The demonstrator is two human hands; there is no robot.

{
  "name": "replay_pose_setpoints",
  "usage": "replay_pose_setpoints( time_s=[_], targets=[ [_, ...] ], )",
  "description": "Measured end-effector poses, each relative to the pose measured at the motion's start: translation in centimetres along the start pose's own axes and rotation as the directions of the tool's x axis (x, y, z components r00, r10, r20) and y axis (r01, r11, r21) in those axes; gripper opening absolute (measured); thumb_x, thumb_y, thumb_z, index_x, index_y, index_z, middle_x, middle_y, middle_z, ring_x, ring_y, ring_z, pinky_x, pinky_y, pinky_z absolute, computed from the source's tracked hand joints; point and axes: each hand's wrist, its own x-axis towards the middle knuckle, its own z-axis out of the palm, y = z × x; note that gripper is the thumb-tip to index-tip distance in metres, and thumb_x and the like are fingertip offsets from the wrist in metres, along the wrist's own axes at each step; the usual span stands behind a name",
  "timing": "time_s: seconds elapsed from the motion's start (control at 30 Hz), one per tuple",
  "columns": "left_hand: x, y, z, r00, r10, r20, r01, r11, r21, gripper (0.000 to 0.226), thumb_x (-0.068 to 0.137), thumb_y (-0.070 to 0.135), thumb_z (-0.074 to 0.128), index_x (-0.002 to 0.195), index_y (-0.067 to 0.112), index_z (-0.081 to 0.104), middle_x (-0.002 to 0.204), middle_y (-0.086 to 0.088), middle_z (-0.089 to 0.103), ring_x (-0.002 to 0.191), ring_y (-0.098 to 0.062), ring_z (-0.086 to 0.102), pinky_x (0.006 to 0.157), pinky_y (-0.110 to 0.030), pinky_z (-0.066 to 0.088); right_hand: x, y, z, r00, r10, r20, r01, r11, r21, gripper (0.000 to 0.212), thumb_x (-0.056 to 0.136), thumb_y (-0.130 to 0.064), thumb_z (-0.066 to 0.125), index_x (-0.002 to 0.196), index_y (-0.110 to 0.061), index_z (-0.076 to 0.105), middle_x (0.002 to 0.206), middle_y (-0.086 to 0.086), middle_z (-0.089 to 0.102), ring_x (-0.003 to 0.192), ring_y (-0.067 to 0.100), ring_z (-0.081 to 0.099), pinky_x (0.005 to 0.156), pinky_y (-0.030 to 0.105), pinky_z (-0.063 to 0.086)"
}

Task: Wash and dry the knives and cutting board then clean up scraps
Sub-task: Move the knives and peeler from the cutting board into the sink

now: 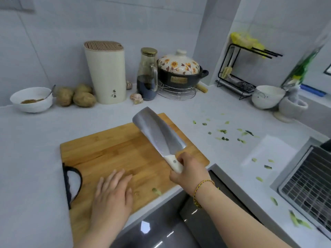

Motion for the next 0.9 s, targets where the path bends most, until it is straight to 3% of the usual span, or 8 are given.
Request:
replay_pose_setpoints(
  time_s=[0.1,0.2,0.3,0.4,0.5,0.67,0.77,0.9],
  targets=[
    [0.2,2.8,0.9,0.984,0.171,-0.055,-0.176,0.978,-0.109,0.042,0.077,0.031,0.036,0.088,0.015,0.073,0.096,-0.001,0.071,0.103,-0.020,0.061,0.093,-0.037,0.043,-1.9,4.0,-3.0,0.993,0.049,-0.104,-0.045,0.998,0.034,0.016,0.077,-0.020,0.060,0.085,-0.018,0.046,0.078,-0.006,0.047,0.075,0.015,0.048,0.065,0.022,0.038],
    [0.1,6.3,1.9,0.957,0.268,-0.111,-0.286,0.933,-0.217,0.039,0.076,0.030,0.038,0.083,0.015,0.073,0.091,0.001,0.071,0.100,-0.012,0.046,0.086,-0.029,0.031,-4.7,8.5,-6.0,0.978,0.130,-0.163,-0.133,0.991,-0.006,0.017,0.079,-0.023,0.059,0.090,-0.022,0.046,0.086,-0.006,0.050,0.079,0.014,0.050,0.067,0.021,0.038],
    [-0.1,11.3,3.3,0.917,0.371,-0.146,-0.398,0.864,-0.309,0.036,0.075,0.028,0.038,0.082,0.016,0.071,0.089,0.001,0.070,0.098,-0.011,0.046,0.080,-0.027,0.032,-8.4,13.6,-8.7,0.945,0.211,-0.250,-0.227,0.973,-0.038,0.020,0.080,-0.026,0.058,0.099,-0.022,0.050,0.088,-0.008,0.048,0.079,0.012,0.046,0.067,0.020,0.035],
    [-0.9,16.9,4.8,0.855,0.494,-0.157,-0.513,0.764,-0.392,0.031,0.073,0.025,0.039,0.084,0.023,0.068,0.092,0.007,0.067,0.094,-0.008,0.047,0.091,-0.015,0.029,-11.6,18.6,-11.2,0.907,0.305,-0.290,-0.320,0.948,-0.004,0.016,0.080,-0.026,0.058,0.090,-0.027,0.045,0.086,-0.007,0.051,0.075,0.013,0.049,0.067,0.020,0.038],
    [-2.6,23.9,6.3,0.748,0.640,-0.177,-0.640,0.624,-0.448,0.033,0.071,0.022,0.040,0.077,0.018,0.072,0.086,0.006,0.069,0.092,-0.007,0.048,0.100,-0.004,0.015,-15.3,24.0,-13.6,0.868,0.397,-0.298,-0.423,0.906,-0.027,0.018,0.081,-0.027,0.058,0.090,-0.026,0.042,0.083,-0.007,0.048,0.073,0.014,0.047,0.058,0.018,0.036],
    [-6.1,34.9,9.0,0.622,0.760,-0.191,-0.731,0.476,-0.489,0.030,0.073,0.026,0.042,0.091,0.023,0.065,0.087,0.006,0.069,0.092,-0.005,0.047,0.094,-0.016,0.028,-21.3,32.4,-16.1,0.745,0.532,-0.402,-0.555,0.829,0.069,0.010,0.078,-0.025,0.058,0.080,-0.022,0.048,0.077,-0.003,0.051,0.072,0.018,0.048,0.061,0.024,0.035],
    [-8.0,40.1,10.6,0.588,0.795,-0.151,-0.747,0.462,-0.479,0.031,0.077,0.026,0.039,0.096,0.028,0.063,0.092,0.010,0.068,0.097,-0.006,0.046,0.083,-0.025,0.049,-24.8,37.0,-17.8,0.687,0.581,-0.436,-0.582,0.799,0.149,0.013,0.078,-0.022,0.060,0.079,-0.024,0.047,0.078,-0.006,0.051,0.071,0.016,0.048,0.057,0.021,0.035],
    [-9.9,46.2,12.8,0.586,0.805,-0.097,-0.746,0.489,-0.452,0.036,0.078,0.024,0.037,0.092,0.020,0.070,0.094,0.010,0.068,0.099,-0.008,0.044,0.075,-0.036,0.054,-29.4,43.0,-20.0,0.651,0.644,-0.402,-0.649,0.747,0.145,0.016,0.079,-0.025,0.061,0.082,-0.027,0.046,0.081,-0.009,0.052,0.073,0.014,0.052,0.058,0.018,0.037]
  ],
)
